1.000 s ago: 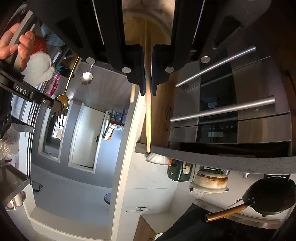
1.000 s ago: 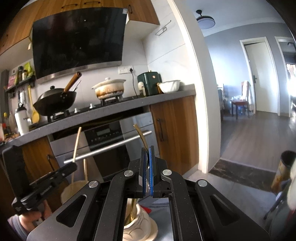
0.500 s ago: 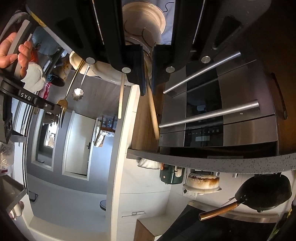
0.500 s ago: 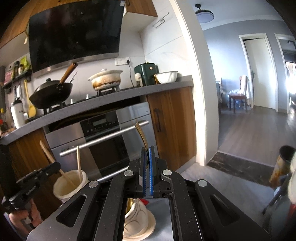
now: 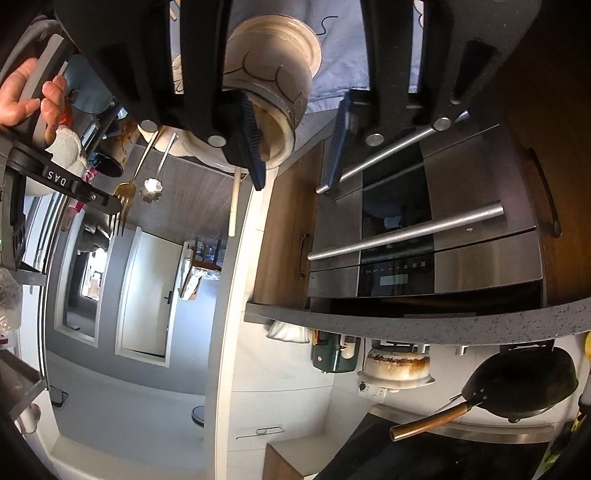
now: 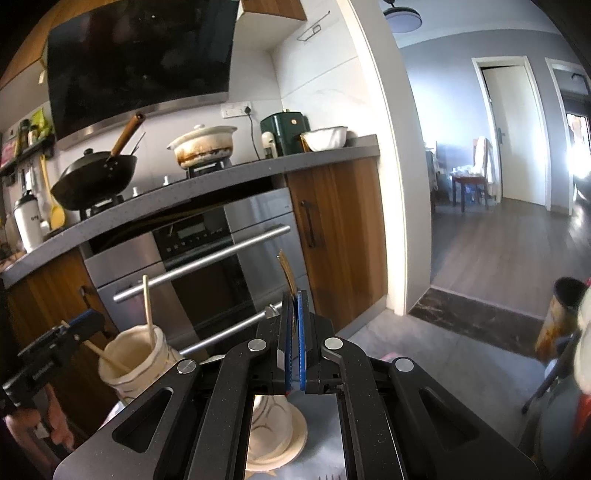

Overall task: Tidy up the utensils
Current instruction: 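Drop the fork into the small cup with right while left drops chopstick into tall cup, then move both open grippers back toward the remaining chopsticks and silver fork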

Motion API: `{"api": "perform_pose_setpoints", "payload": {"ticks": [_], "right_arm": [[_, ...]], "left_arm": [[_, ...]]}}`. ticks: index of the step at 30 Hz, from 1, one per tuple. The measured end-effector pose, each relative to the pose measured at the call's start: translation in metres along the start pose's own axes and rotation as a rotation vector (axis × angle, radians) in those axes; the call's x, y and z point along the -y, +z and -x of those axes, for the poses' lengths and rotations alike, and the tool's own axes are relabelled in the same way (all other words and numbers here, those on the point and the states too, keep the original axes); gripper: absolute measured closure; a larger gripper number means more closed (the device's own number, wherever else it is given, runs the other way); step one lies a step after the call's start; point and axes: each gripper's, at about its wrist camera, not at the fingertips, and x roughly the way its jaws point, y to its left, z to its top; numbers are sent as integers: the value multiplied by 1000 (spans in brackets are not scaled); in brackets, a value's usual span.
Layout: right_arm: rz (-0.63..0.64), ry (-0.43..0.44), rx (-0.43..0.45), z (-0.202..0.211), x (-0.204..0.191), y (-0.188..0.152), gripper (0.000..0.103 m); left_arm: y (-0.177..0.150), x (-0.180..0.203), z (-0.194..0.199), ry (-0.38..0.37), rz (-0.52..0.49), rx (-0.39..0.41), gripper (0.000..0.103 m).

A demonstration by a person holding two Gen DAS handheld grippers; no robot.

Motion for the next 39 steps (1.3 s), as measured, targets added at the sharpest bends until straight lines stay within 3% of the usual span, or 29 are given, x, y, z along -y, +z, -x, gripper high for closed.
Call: {"api": "perform_pose_setpoints", "payload": {"ticks": [2,6,10,11,13,17,19,24,32,39], "right_arm": [[-1,-6,-5,0,1,0,99],[-8,-6,-1,2,3,1,99],[-5,-3,-1,6,3,3,96],[-6,-3,-3,8,4,4,92],[-15,-1,2,13,7,5,72],[-27,-2,20,26,12,6,56],[-37,-11,22,33,16,6,32],[-38,-20,25,50,22,3,7],[43,-143,-8,74,28,-18,5],[9,-143,-92,84,44,-53,5]], "left_arm": [[1,-1,4,5,3,7,54],[3,-1,8,15,-5,5,51],[3,-1,13,29,-7,9,39],[3,-1,15,27,-5,7,38],[2,-1,17,27,-6,0,34],[0,3,27,37,-22,7,23],[1,4,33,33,-22,9,20],[3,7,46,24,-14,19,6],[-10,25,70,-7,-31,-17,6],[-42,35,71,-22,-31,-109,6]]}}
